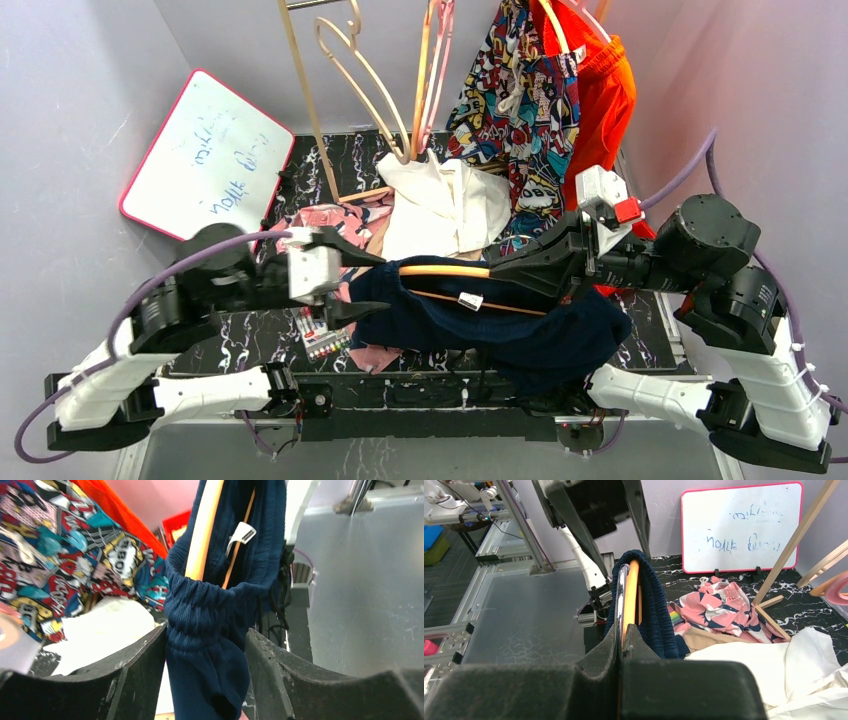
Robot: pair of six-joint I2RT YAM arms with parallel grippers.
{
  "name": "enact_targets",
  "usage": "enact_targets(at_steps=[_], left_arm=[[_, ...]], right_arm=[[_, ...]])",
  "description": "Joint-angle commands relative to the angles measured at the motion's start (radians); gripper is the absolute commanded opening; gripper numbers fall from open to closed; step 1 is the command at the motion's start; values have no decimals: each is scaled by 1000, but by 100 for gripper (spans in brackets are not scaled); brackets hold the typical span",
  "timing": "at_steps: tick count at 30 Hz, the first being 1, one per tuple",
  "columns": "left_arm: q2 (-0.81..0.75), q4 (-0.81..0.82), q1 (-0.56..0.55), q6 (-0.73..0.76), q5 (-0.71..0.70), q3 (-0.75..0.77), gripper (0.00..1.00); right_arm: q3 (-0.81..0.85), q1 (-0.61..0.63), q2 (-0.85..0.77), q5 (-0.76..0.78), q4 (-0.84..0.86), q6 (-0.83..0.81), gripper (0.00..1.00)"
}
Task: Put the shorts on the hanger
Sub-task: Adjust the shorts on the hanger.
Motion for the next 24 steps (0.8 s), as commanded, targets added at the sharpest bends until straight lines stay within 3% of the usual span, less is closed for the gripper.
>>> enact_targets(at_steps=[1, 4, 8, 10, 18, 24], left_arm=[[62, -21, -3, 8, 22, -10, 55], [77, 41, -4, 9, 30, -24, 52], [84, 107, -3, 5, 35, -40, 28], [89, 123, -3, 6, 39, -41, 24], [133, 181, -3, -11, 105, -33, 27], [179, 227, -3, -19, 150, -18, 41]], right_arm=[[14, 3, -14, -13, 147, 4, 0], [3, 3, -16, -14, 153, 7, 0], [-21, 1, -25, -13, 161, 11, 0], [-28, 2, -28, -10, 166, 12, 0], [-53, 2, -25, -12, 180, 16, 0], [-65, 2, -17, -6, 191, 18, 0]])
